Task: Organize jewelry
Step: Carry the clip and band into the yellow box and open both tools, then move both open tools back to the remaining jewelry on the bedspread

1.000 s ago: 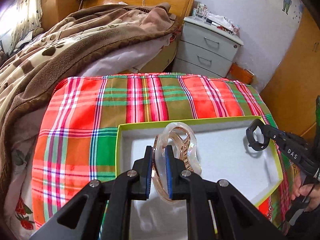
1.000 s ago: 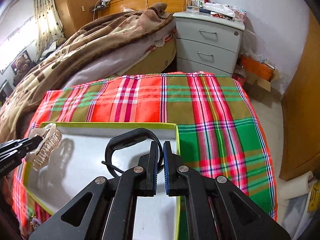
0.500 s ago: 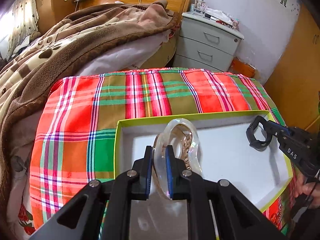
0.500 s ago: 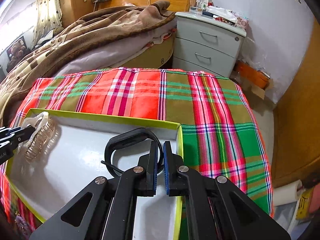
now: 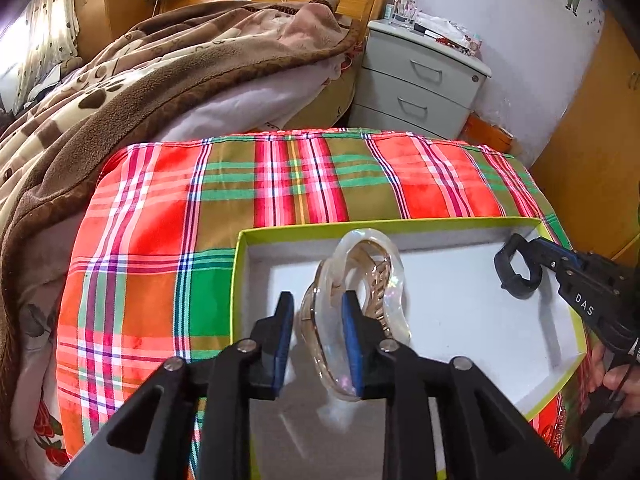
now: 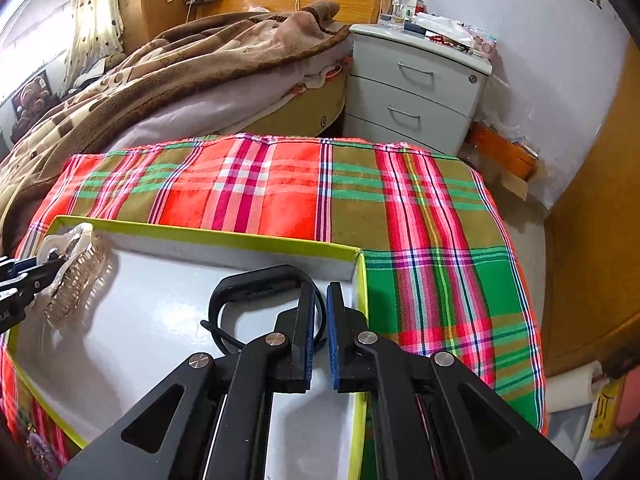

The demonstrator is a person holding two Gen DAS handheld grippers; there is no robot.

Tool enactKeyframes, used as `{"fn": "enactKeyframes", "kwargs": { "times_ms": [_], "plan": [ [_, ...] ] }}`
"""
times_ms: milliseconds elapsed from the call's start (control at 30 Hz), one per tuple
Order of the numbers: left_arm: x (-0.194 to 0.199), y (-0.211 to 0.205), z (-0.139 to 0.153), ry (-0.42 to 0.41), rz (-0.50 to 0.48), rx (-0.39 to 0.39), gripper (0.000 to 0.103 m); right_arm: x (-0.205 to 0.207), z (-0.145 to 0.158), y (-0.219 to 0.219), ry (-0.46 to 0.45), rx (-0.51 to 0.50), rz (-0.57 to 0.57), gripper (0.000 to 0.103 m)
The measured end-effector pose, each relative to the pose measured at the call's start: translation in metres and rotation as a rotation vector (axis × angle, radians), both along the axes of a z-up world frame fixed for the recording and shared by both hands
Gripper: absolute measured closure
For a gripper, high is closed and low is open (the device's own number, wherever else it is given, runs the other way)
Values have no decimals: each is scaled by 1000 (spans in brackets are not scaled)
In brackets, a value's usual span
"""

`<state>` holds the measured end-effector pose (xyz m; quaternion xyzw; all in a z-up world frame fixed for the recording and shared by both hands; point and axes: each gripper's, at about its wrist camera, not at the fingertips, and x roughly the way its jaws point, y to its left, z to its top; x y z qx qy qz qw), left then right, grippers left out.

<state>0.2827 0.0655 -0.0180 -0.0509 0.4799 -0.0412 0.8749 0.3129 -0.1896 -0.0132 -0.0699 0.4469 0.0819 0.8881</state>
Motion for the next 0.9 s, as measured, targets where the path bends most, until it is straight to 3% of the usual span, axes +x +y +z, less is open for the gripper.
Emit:
{"fn": "enactKeyframes", "kwargs": {
  "times_ms": [467, 900],
  "plan": [
    [-33, 2, 32, -65, -30, -52, 65, -27, 30, -7, -68, 81, 14, 87],
    [-116, 5, 63, -119, -86, -50, 65, -97, 62, -21, -121, 175, 42, 87]
  ]
}}
